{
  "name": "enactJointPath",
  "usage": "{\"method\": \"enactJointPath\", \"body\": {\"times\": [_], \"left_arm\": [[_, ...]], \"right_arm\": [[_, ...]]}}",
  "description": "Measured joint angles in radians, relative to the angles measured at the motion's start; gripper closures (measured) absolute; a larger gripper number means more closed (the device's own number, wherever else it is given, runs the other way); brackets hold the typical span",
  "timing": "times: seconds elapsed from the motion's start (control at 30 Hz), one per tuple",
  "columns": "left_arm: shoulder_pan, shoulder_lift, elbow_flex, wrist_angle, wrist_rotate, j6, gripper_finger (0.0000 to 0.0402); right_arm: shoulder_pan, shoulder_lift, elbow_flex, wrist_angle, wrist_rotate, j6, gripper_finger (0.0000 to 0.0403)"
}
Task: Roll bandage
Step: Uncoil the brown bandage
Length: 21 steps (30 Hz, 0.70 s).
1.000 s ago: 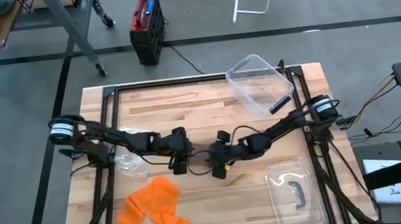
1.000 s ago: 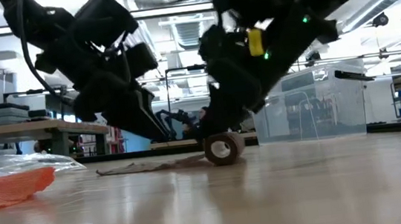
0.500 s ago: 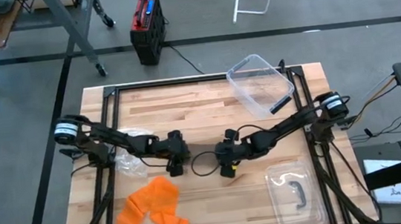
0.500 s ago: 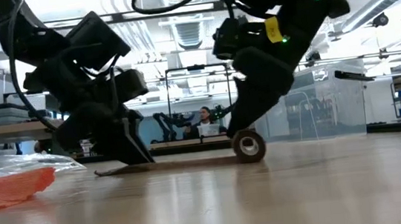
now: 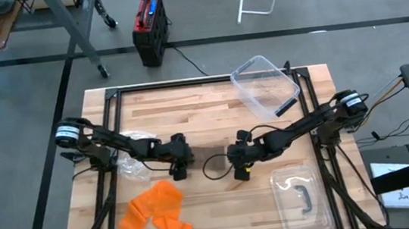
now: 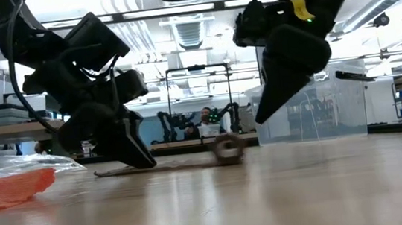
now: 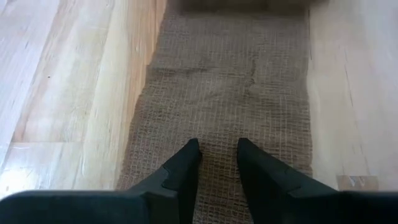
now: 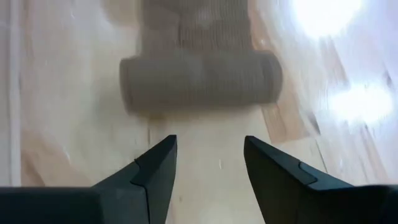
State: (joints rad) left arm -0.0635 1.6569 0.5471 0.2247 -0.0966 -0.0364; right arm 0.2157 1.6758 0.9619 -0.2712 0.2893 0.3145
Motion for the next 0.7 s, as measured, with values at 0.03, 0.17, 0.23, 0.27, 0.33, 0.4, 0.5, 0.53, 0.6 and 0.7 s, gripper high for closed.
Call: {"method": "enactJointPath", "body": {"times": [0.03, 0.17, 0.23, 0.27, 0.33, 0.4, 0.5, 0.53, 0.6, 0.7], "left_arm": [[0.0, 0.0, 0.004, 0.001, 0.001, 0.0, 0.0295], [0.0, -0.019, 0.013, -0.006, 0.001, 0.004, 0.0301], [0.0, -0.026, 0.014, -0.008, 0.002, 0.005, 0.0303], [0.0, -0.027, 0.014, -0.008, 0.002, 0.006, 0.0303], [0.0, -0.028, 0.013, -0.007, 0.003, 0.009, 0.0303], [0.0, -0.028, 0.013, -0.006, 0.003, 0.009, 0.03], [0.0, -0.028, 0.013, -0.004, 0.003, 0.006, 0.0296], [0.0, -0.028, 0.013, -0.004, 0.003, 0.005, 0.0295], [0.0, -0.028, 0.013, -0.003, 0.002, 0.004, 0.0293], [0.0, -0.028, 0.013, -0.005, 0.003, 0.002, 0.0293]], "right_arm": [[0.0, 0.002, 0.0, 0.017, 0.001, -0.002, 0.022], [0.0, 0.01, 0.002, 0.067, 0.01, -0.017, 0.022], [0.0, 0.01, 0.002, 0.132, 0.03, -0.021, 0.022], [-0.002, 0.012, 0.002, 0.19, 0.039, -0.032, 0.022], [-0.011, 0.033, 0.001, 0.338, 0.052, -0.059, 0.022], [-0.026, 0.072, 0.001, 0.494, 0.052, -0.1, 0.022], [-0.057, 0.163, 0.048, 0.606, 0.05, -0.135, 0.022], [-0.068, 0.196, 0.076, 0.606, 0.05, -0.143, 0.022], [-0.088, 0.259, 0.14, 0.588, 0.041, -0.15, 0.022], [-0.101, 0.335, 0.239, 0.47, 0.023, -0.169, 0.022]]}}
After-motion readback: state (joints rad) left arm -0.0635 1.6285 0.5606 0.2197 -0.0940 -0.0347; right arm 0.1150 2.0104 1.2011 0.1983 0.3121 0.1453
